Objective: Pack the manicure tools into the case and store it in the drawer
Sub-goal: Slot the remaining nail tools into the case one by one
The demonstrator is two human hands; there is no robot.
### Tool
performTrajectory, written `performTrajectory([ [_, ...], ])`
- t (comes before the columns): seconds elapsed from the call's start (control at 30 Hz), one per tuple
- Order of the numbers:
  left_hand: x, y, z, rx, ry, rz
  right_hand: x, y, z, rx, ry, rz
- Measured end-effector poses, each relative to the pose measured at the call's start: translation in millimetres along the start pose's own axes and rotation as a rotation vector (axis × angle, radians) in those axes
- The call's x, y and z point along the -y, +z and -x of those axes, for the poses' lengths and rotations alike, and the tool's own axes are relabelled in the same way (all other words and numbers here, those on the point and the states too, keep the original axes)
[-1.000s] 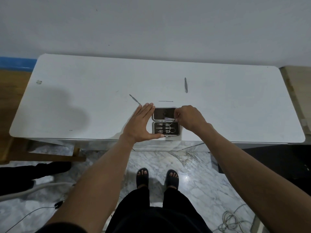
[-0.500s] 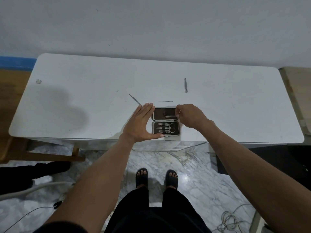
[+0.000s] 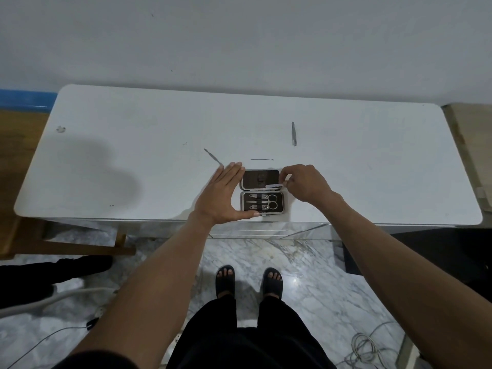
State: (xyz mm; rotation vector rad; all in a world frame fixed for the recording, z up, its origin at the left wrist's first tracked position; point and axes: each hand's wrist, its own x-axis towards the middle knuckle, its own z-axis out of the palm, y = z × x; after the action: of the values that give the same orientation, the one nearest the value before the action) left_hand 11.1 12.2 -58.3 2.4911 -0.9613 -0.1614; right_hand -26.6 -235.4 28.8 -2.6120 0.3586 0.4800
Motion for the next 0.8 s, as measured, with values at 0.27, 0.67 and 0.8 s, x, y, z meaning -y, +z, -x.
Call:
performTrajectory([
  [0.27,0,0,0,-0.008,0.001,0.009,8,8,-2,-0.046,0.004,-0.069],
  [0.67,0,0,0,-0.003,0.002,-0.003,1,12,3,-0.070,-0.049,-0.125],
  [0.8,-1,0,0,-0.008,0.005,0.004,4,11,4,-0.121,-0.058,-0.058],
])
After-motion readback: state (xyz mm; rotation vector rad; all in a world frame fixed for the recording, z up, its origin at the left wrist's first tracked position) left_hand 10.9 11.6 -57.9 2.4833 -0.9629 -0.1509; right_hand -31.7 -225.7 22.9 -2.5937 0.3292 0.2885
